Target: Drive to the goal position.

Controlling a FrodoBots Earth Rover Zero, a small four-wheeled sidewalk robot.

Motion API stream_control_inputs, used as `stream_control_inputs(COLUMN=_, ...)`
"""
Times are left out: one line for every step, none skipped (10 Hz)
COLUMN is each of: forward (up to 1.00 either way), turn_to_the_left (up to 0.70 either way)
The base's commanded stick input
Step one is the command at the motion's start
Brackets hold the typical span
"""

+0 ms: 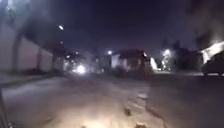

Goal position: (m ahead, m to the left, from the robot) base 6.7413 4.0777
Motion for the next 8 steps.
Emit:
stream_control_inputs(forward=0.70, turn_to_the_left=0.00)
stream_control_inputs(forward=0.70, turn_to_the_left=0.00)
stream_control_inputs(forward=0.70, turn_to_the_left=0.00)
stream_control_inputs(forward=0.70, turn_to_the_left=0.00)
stream_control_inputs(forward=0.70, turn_to_the_left=0.00)
stream_control_inputs(forward=0.70, turn_to_the_left=0.00)
stream_control_inputs(forward=0.70, turn_to_the_left=0.00)
stream_control_inputs(forward=0.70, turn_to_the_left=0.00)
